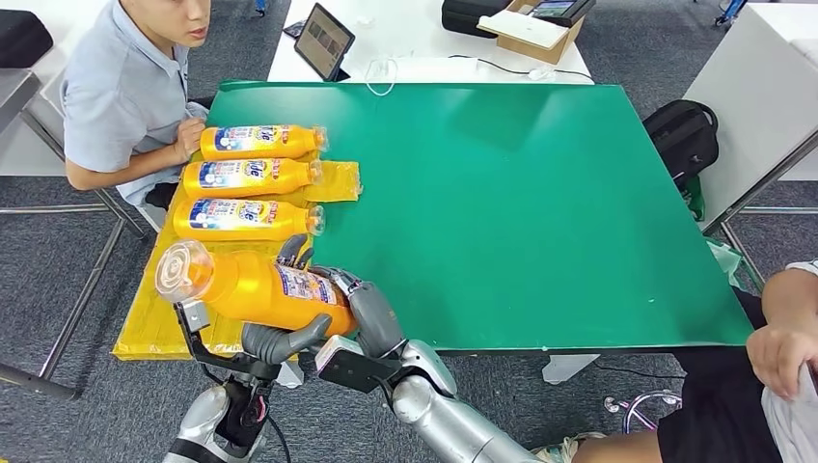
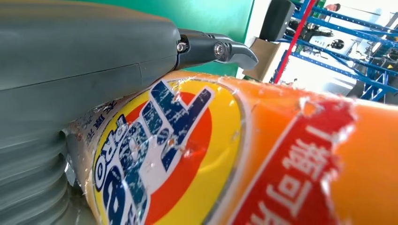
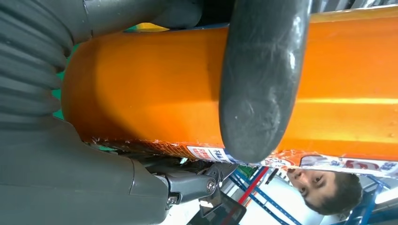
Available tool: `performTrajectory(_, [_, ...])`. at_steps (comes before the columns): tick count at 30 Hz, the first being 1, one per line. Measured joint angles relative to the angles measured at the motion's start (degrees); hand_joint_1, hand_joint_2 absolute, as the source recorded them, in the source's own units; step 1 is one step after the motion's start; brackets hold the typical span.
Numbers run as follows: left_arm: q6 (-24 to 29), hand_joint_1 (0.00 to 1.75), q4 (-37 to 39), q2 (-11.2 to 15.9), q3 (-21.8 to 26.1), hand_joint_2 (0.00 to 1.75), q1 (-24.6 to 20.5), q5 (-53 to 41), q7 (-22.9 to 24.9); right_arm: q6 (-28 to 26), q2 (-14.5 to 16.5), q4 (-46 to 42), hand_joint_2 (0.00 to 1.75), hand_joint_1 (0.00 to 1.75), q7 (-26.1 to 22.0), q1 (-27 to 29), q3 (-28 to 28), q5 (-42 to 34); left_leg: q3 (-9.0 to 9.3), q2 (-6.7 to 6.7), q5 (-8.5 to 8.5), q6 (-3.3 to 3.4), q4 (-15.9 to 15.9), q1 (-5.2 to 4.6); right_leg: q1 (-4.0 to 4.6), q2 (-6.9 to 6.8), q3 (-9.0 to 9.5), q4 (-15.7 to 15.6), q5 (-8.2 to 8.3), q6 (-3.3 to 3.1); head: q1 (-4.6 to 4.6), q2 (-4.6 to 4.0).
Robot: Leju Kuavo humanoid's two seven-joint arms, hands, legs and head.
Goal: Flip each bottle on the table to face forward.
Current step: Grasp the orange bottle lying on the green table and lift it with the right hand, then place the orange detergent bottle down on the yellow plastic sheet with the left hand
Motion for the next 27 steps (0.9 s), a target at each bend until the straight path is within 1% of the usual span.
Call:
performTrajectory(1, [0.0, 1.75, 0.0, 0.0, 0.0, 1.75, 0.0, 0.0, 0.0, -0.2, 0.0, 0.2, 1.75, 0.93, 0.0, -0.1, 0.2, -0.1, 0.0, 0.0, 0.0, 0.0, 0.0, 0.0, 0.0, 0.0, 0.0, 0.0, 0.0, 0.0, 0.0, 0.0])
performTrajectory(2, [0.0, 1.75, 0.0, 0.0, 0.0, 1.75, 0.0, -0.1, 0.0, -0.4, 0.0, 0.5, 1.75, 0.49, 0.0, -0.3, 0.4, -0.3, 0.0, 0.01, 0.0, 0.0, 0.0, 0.0, 0.0, 0.0, 0.0, 0.0, 0.0, 0.0, 0.0, 0.0])
performTrajectory(3, [0.0, 1.75, 0.0, 0.0, 0.0, 1.75, -0.1, -0.2, -0.1, -0.7, 0.0, 0.8, 1.75, 0.11, -0.1, -0.4, 0.7, -0.3, 0.0, 0.01, 0.0, 0.0, 0.0, 0.0, 0.0, 0.0, 0.0, 0.0, 0.0, 0.0, -0.01, 0.0])
performTrajectory(4, [0.0, 1.75, 0.0, 0.0, -0.1, 1.75, -0.2, -0.4, -0.2, -1.1, 0.0, 1.3, 1.75, 0.01, -0.1, -0.5, 0.9, -0.3, -0.01, 0.0, 0.0, 0.0, 0.0, 0.0, 0.0, 0.0, 0.0, 0.0, 0.0, 0.0, 0.0, 0.0])
performTrajectory(8, [0.4, 1.75, 0.0, 0.2, -0.3, 1.75, -0.6, -0.8, -0.5, -3.6, 0.1, 3.4, 1.75, 0.0, -0.3, -0.7, 1.7, 0.3, -0.01, -0.02, 0.0, 0.0, 0.0, 0.0, -0.01, 0.0, 0.02, 0.0, 0.0, 0.0, 0.01, 0.0])
performTrajectory(12, [3.1, 1.75, 0.0, 0.1, -0.3, 1.75, -0.7, 0.2, 0.1, -8.3, 0.5, 4.9, 0.0, 0.0, -0.3, -0.7, 1.7, 2.5, -0.02, -0.02, 0.0, 0.0, 0.0, 0.0, 0.0, 0.0, 0.0, 0.0, 0.0, 0.0, 0.0, 0.0])
performTrajectory(18, [8.9, 1.75, 0.9, -0.9, 0.4, 1.75, -1.4, 2.6, 2.3, -15.7, 1.1, 5.9, 0.0, 0.0, 0.1, -0.1, 1.9, 6.4, -0.02, -0.02, 0.0, 0.0, 0.0, 0.0, 0.0, -0.01, 0.02, 0.0, 0.0, 0.0, 0.01, 0.0])
performTrajectory(20, [10.3, 1.75, 1.5, -1.1, 0.9, 1.75, -2.1, 3.3, 2.9, -17.5, 1.2, 5.9, 0.0, 0.0, 0.1, 0.4, 2.2, 7.3, -0.01, -0.01, 0.0, 0.0, 0.0, 0.0, 0.0, 0.0, 0.02, 0.0, 0.0, 0.0, 0.01, 0.0])
performTrajectory(23, [11.3, 1.75, 2.5, -1.2, 1.9, 1.75, -2.6, 3.9, 3.3, -18.6, 1.5, 5.6, 0.0, 0.0, -0.1, 1.1, 2.6, 8.7, -0.01, -0.03, 0.0, 0.0, 0.0, 0.0, 0.01, -0.01, 0.0, 0.0, 0.0, 0.0, 0.0, 0.0])
performTrajectory(27, [13.4, 1.75, 4.9, -1.3, 3.1, 1.75, -3.6, 4.3, 3.4, -19.7, 1.7, 3.1, 0.0, 0.0, 0.4, 3.0, 2.0, 14.8, -0.03, -0.05, 0.0, 0.0, 0.0, 0.01, 0.01, -0.02, 0.0, 0.0, 0.0, 0.0, -0.01, 0.0])
